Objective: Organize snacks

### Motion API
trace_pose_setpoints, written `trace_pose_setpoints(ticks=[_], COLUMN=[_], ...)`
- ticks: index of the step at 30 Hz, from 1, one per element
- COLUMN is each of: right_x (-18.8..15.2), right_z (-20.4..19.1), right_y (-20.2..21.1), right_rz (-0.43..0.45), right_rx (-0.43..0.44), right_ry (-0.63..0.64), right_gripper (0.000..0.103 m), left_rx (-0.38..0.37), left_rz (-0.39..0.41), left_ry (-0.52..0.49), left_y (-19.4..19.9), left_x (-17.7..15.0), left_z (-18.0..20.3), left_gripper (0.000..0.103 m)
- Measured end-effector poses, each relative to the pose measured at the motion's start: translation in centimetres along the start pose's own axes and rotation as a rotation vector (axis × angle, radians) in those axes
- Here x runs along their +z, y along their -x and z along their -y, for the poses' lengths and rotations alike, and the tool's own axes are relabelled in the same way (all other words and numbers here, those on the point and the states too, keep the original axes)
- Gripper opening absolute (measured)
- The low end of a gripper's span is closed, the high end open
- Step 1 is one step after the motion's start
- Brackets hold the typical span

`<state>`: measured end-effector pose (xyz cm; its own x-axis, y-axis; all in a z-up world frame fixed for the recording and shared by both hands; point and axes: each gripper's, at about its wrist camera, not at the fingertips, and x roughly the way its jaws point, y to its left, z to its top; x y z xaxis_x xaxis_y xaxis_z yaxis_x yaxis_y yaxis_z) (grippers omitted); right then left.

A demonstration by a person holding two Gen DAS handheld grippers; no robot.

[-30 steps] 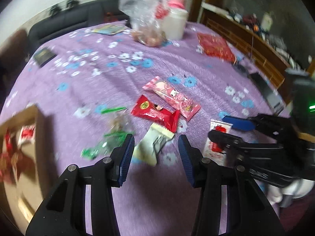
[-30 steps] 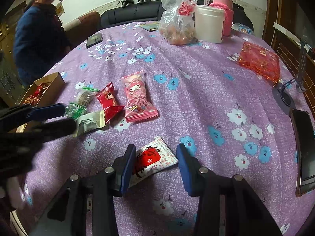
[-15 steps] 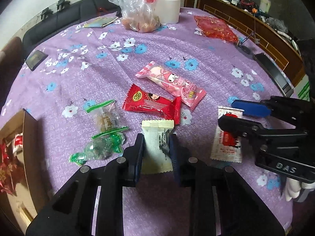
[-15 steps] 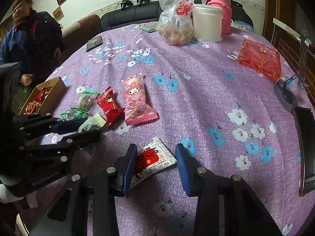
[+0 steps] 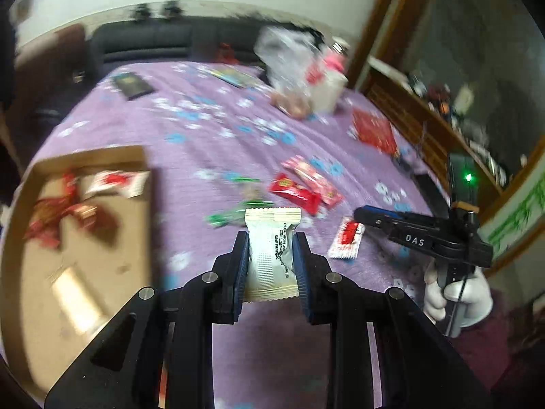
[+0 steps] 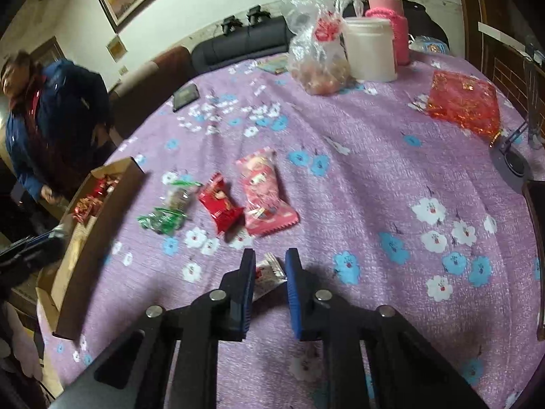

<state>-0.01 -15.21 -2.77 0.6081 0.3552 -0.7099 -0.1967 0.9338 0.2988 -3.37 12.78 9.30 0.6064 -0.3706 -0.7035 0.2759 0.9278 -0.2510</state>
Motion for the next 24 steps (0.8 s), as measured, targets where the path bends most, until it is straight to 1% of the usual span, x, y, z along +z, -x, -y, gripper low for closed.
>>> trace_pose_setpoints(ticks=[2, 4, 6, 7, 8, 9, 10, 13, 15, 16, 17, 20, 21, 23, 24], right_x=[0.0, -0.1, -0.2, -0.3, -0.3, -0.4, -0.6, -1.3, -1.8, -1.9, -2.1, -2.3, -2.1, -1.6, -1.4], right_z=[-0.1, -0.3, -0.2, 0.1, 0.3, 0.6, 0.9, 1.0, 0.2, -0.3, -0.8, -1.9, -2.4, -3.7, -4.2], right_y=[0.1, -0.1, -0.4, -0.4, -0.4, -0.2, 0.0, 1.2, 1.6, 1.4, 1.2, -0.1, -0.7, -1.7, -2.1], right_rz=[0.022, 0.022, 0.022, 0.026, 0.026, 0.028, 0.034, 0.050, 0.040, 0.015, -0.008, -0.051, -0.060, -0.062, -0.061], right_rx=[0.010, 0.007, 0.024, 0.036, 0.043, 0.039, 0.021, -0.002, -0.050, -0.092, -0.114, -0.122, -0.140, -0.236, -0.259], right_ry=[-0.001, 0.003, -0.010, -0.032, -0.057, -0.077, -0.102, -0.149, -0.147, -0.140, -0.143, -0.186, -0.188, -0.157, -0.146], right_gripper=[0.020, 0.021, 0.022, 0.025, 0.033, 0.038, 0.046, 0.050, 0.055, 0.056, 0.056, 0.057, 0.057, 0.059, 0.059], left_rx=[0.016, 0.026, 0.039, 0.042, 0.044, 0.047, 0.048, 0.050, 0.057, 0.061, 0.061, 0.058, 0.061, 0.067, 0.070], left_rz=[0.036, 0.059, 0.080, 0.092, 0.102, 0.113, 0.119, 0.132, 0.139, 0.142, 0.147, 0.158, 0.159, 0.158, 0.158], left_ry=[0.050, 0.106, 0.147, 0.167, 0.180, 0.192, 0.198, 0.212, 0.204, 0.200, 0.194, 0.184, 0.181, 0.184, 0.187], left_y=[2.2, 4.2, 5.7, 6.6, 7.2, 7.9, 8.3, 9.2, 9.5, 9.6, 9.7, 9.9, 9.9, 9.9, 10.1], left_x=[-0.9, -2.1, -3.1, -3.7, -4.2, -4.7, -5.0, -5.8, -6.1, -6.2, -6.2, -6.5, -6.6, -6.9, -7.1], left_z=[-1.9, -3.9, -5.3, -6.0, -6.5, -7.0, -7.3, -8.2, -8.4, -8.5, -8.4, -8.5, -8.5, -8.8, -9.0], left_gripper=[0.025, 0.025, 0.025, 0.025, 0.025, 0.025, 0.025, 0.025, 0.025, 0.025, 0.025, 0.025, 0.025, 0.025, 0.025])
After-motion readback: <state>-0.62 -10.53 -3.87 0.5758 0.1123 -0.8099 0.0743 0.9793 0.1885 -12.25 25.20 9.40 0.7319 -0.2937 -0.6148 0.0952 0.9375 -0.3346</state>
